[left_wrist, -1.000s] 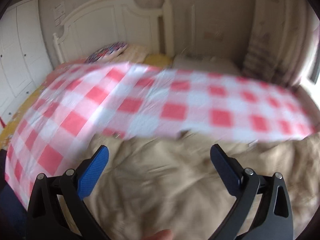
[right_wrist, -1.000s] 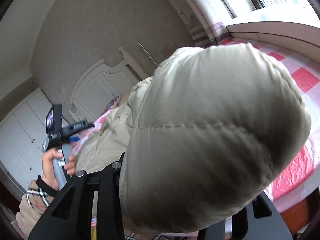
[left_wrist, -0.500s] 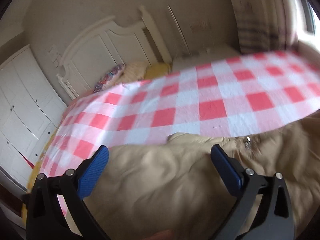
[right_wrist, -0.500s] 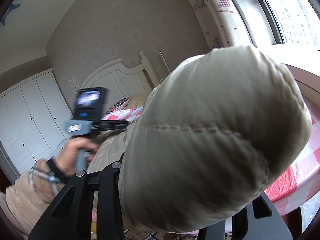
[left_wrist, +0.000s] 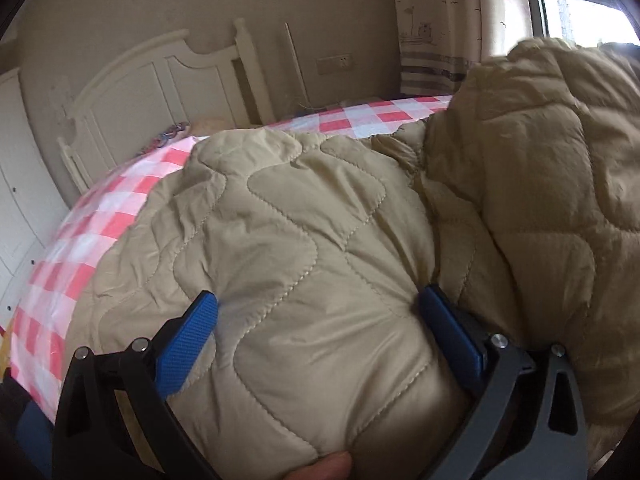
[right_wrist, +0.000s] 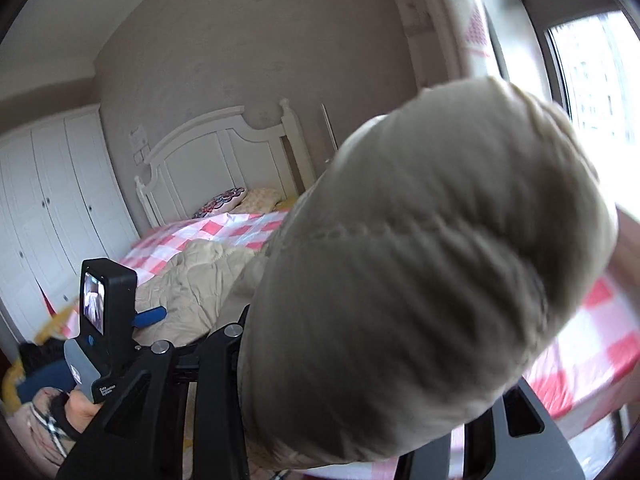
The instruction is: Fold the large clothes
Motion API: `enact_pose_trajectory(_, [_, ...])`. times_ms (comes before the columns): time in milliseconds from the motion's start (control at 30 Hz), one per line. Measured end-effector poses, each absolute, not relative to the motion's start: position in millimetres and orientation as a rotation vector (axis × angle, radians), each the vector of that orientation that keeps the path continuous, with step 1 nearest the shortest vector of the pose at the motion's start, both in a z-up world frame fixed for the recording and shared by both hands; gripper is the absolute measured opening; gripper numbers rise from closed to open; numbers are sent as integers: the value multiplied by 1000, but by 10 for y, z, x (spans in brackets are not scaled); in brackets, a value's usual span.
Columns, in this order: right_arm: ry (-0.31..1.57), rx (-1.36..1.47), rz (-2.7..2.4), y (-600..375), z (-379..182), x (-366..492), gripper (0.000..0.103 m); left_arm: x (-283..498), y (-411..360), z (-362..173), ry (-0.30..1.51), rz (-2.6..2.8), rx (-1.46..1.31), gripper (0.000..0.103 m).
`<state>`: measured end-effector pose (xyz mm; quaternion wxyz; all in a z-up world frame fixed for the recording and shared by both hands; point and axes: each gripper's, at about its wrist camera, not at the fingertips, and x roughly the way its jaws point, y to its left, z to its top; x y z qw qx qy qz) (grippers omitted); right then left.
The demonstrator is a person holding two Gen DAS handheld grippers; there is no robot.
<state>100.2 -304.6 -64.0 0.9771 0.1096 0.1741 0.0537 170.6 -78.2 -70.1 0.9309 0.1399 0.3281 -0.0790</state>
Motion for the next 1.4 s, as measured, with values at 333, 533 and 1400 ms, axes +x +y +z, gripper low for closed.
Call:
enact_pose_trajectory(333, [196, -284, 44, -1502, -220, 1343, 42, 1495, 80, -438, 607, -298, -44, 89])
enact_pose_trajectory(533, [161, -699, 72, -342, -521, 1561, 44, 1204, 1612, -95, 447, 40, -339, 92])
enact_pose_trajectory(1400, [65, -1269, 376, -144, -1705, 1353, 71, 3003, 669, -348, 812, -172, -100, 101])
